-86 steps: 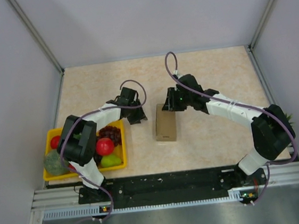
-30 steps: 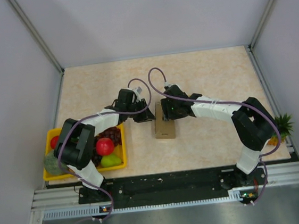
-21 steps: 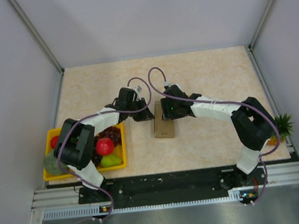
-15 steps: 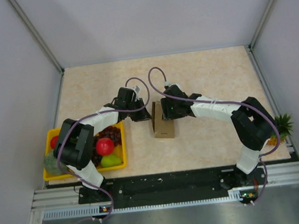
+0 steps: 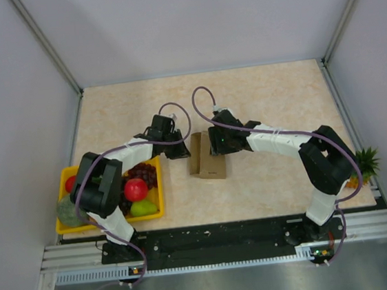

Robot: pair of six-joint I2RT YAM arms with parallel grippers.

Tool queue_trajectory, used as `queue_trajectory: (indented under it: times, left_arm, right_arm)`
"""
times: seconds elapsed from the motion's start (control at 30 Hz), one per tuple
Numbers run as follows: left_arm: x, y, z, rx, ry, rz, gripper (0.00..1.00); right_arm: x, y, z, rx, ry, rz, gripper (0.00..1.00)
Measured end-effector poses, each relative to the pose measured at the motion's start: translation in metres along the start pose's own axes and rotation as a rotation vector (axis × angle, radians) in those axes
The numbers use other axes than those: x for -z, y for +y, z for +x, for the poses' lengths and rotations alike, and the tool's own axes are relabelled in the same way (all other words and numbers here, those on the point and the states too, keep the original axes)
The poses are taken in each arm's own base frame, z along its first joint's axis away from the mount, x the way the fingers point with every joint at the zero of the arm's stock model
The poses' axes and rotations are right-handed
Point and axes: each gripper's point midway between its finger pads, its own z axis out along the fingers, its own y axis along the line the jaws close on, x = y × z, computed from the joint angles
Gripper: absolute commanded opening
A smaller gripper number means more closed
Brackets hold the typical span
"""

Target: Unpack the express box

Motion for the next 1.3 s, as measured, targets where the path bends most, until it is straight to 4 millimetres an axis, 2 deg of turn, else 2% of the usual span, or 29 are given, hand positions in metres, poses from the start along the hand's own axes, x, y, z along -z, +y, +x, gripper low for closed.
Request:
queue_trajectory:
  times: [0.13, 0.2, 0.33, 0.47, 0.63, 0.87, 1.0, 1.1, 1.13, 1.2, 1.3]
  left_arm:
    - [-0.008, 0.029, 0.010, 0.031, 0.033, -0.108, 0.23]
    - [-0.008, 0.031, 0.008, 0.033, 0.029, -0.111, 0.25]
    - [-0.008, 0.028, 0.008, 0.032, 0.032, -0.091, 0.34]
    - [-0.008, 0.021, 0.009, 0.041, 0.042, -0.057, 0.48]
    - [-0.008, 0.013, 0.009, 0.058, 0.048, -0.017, 0.50]
    - [-0.016, 0.001, 0.013, 0.105, 0.088, 0.074, 0.40]
    - [-0.017, 0.003, 0.014, 0.163, 0.100, 0.128, 0.32]
    - [-0.017, 0.006, 0.015, 0.197, 0.107, 0.165, 0.18]
    - [-0.018, 0.007, 0.015, 0.208, 0.110, 0.170, 0.11]
    - [-0.018, 0.008, 0.016, 0.214, 0.115, 0.176, 0.02]
    - [-0.017, 0.008, 0.018, 0.210, 0.125, 0.174, 0.00]
  right_arm:
    - [0.000, 0.000, 0.000, 0.000, 0.000, 0.001, 0.44]
    - [0.000, 0.000, 0.000, 0.000, 0.000, 0.001, 0.44]
    - [0.000, 0.000, 0.000, 0.000, 0.000, 0.001, 0.44]
    - [0.000, 0.000, 0.000, 0.000, 0.000, 0.001, 0.45]
    - [0.000, 0.000, 0.000, -0.001, -0.001, 0.000, 0.47]
    - [0.001, 0.001, 0.000, -0.004, 0.001, -0.004, 0.47]
    - [0.001, 0.001, 0.000, -0.007, 0.002, -0.006, 0.47]
    - [0.001, 0.001, 0.000, -0.008, 0.003, -0.006, 0.48]
    - [0.001, 0.001, 0.000, -0.008, 0.002, -0.006, 0.48]
    - [0.001, 0.001, 0.000, -0.008, 0.002, -0.007, 0.52]
    - [0.003, 0.001, 0.000, -0.008, 0.003, -0.008, 0.61]
